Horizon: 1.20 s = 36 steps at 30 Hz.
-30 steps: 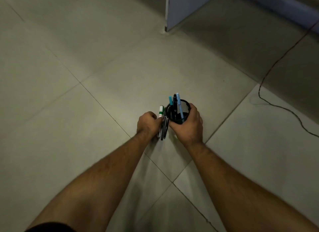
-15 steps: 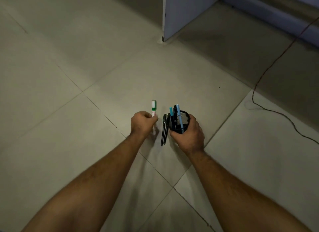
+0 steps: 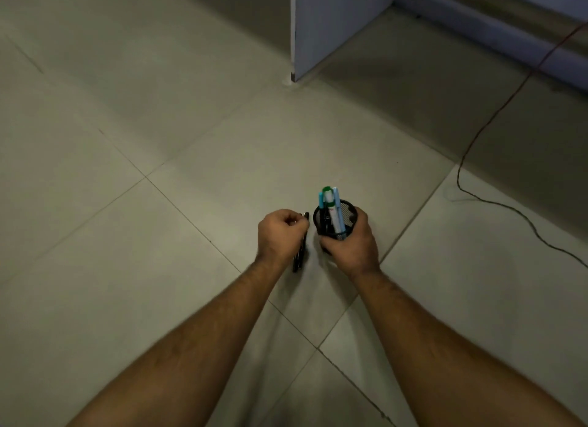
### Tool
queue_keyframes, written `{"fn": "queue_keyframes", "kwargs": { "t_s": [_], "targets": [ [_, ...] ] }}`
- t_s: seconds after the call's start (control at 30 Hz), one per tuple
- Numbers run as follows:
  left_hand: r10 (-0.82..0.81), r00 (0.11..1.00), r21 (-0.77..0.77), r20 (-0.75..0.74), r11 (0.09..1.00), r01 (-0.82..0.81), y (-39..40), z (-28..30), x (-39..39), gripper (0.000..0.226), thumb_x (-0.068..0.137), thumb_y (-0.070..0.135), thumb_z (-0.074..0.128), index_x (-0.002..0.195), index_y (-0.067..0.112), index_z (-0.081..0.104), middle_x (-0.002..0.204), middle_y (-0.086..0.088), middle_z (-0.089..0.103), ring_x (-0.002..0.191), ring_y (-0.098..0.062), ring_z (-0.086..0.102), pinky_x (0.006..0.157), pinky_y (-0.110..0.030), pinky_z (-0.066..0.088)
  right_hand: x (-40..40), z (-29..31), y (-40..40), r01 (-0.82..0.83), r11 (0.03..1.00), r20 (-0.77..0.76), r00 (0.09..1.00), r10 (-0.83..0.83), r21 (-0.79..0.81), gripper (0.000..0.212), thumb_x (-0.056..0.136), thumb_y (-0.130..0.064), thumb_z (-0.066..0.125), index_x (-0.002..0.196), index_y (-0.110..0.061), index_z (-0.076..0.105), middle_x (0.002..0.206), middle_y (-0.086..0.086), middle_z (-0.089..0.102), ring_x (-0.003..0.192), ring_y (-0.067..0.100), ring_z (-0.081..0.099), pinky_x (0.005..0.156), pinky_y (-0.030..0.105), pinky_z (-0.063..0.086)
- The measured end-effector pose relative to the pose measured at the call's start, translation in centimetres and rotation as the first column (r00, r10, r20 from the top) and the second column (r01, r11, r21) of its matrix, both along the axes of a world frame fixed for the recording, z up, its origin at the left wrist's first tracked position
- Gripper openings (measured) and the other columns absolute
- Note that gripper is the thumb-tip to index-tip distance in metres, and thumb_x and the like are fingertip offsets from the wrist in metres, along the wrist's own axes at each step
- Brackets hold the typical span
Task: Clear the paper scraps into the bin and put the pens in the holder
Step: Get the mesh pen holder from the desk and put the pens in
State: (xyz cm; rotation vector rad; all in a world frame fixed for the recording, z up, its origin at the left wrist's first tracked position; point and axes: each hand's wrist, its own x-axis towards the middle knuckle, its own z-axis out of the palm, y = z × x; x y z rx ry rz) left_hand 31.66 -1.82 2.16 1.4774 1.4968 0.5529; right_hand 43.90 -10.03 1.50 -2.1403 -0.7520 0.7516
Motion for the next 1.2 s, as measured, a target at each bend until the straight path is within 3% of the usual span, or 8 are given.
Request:
{"fn": "queue_keyframes", "kwargs": {
  "t_s": [0.17,0.43,0.5,0.57,0.63,0.73,1.0,1.2],
  "targets": [
    [-0.126,0.937,-0.162,-0.325,0.984,0.076,0.2,-4.3,0.2,0.020,0.081,0.034,0.068,0.091,0.017,0.069,0.094,-0.005,0.072,0.087,-0.026,0.067,0.077,-0.031,0.055,0.5,-0.9,-1.2,0.005,1.000,-0.008,1.000,-0.005,0.029,0.083,0.064,-0.032,0.087,0.135,-0.030,0.044,0.124,-0.006,0.063,0.106,0.015,0.064,0.093,0.033,0.054],
    [-0.084,0.883,-0.135,-0.461,0.991,0.024,1.3,-5.4,0.8,0.023,0.079,0.030,0.069,0.091,0.011,0.070,0.092,-0.008,0.070,0.085,-0.028,0.067,0.069,-0.028,0.053,0.3,-1.8,-1.6,-0.014,0.999,0.005,1.000,0.014,0.029,0.084,0.064,-0.033,0.087,0.136,-0.030,0.044,0.123,-0.007,0.063,0.105,0.013,0.063,0.091,0.032,0.055],
    [0.018,0.939,-0.101,-0.344,0.993,-0.056,1.7,-4.8,0.3,0.019,0.076,0.029,0.071,0.083,0.012,0.071,0.085,-0.006,0.071,0.082,-0.026,0.068,0.069,-0.027,0.052,0.1,-1.6,-1.2,-0.006,1.000,0.032,0.999,0.006,0.006,0.083,0.065,-0.034,0.087,0.136,-0.029,0.045,0.123,-0.005,0.063,0.105,0.015,0.063,0.090,0.032,0.055],
    [0.161,0.985,-0.115,-0.057,0.979,-0.167,2.4,-3.2,0.1,0.010,0.076,0.021,0.072,0.076,0.011,0.070,0.078,-0.007,0.072,0.077,-0.026,0.071,0.067,-0.030,0.058,-0.3,-1.3,-0.7,0.004,1.000,0.086,0.996,-0.004,-0.006,0.081,0.065,-0.040,0.085,0.134,-0.029,0.045,0.121,-0.004,0.064,0.105,0.017,0.063,0.090,0.035,0.055],
    [0.280,0.931,-0.215,0.235,0.949,-0.232,2.6,-0.7,0.2,0.005,0.081,0.008,0.068,0.079,0.003,0.067,0.077,-0.014,0.070,0.066,-0.024,0.070,0.061,-0.031,0.060,-0.5,-0.8,-0.2,0.012,1.000,0.157,0.988,-0.008,-0.020,0.082,0.062,-0.044,0.084,0.133,-0.029,0.046,0.120,-0.004,0.064,0.107,0.020,0.062,0.090,0.040,0.056],
    [0.275,0.851,-0.264,0.447,0.950,-0.169,2.6,2.2,0.7,0.004,0.084,-0.001,0.063,0.088,-0.003,0.063,0.075,-0.017,0.069,0.059,-0.020,0.067,0.062,-0.028,0.059,-0.3,-0.3,0.0,0.047,0.998,0.219,0.975,-0.039,-0.033,0.082,0.060,-0.044,0.085,0.132,-0.027,0.048,0.120,-0.002,0.063,0.109,0.023,0.060,0.091,0.040,0.054],
    [-0.128,0.970,-0.070,0.207,0.987,0.145,-0.2,0.9,2.9,0.006,0.070,0.011,0.071,0.073,0.015,0.068,0.074,-0.006,0.071,0.074,-0.028,0.071,0.068,-0.040,0.062,-0.6,0.1,0.0,0.000,1.000,0.177,0.984,0.002,-0.014,0.074,0.064,-0.038,0.080,0.129,-0.029,0.047,0.119,-0.004,0.062,0.108,0.021,0.059,0.087,0.040,0.055],
    [-0.023,0.983,-0.045,0.181,0.999,0.031,-0.2,-0.3,2.9,0.007,0.075,0.010,0.069,0.073,0.016,0.067,0.065,0.003,0.064,0.062,-0.016,0.062,0.062,-0.042,0.060,-0.2,-0.2,-0.8,0.041,0.999,0.172,0.984,-0.039,-0.011,0.076,0.063,-0.042,0.082,0.129,-0.028,0.047,0.118,-0.002,0.062,0.108,0.023,0.059,0.088,0.043,0.056]
  ]
}}
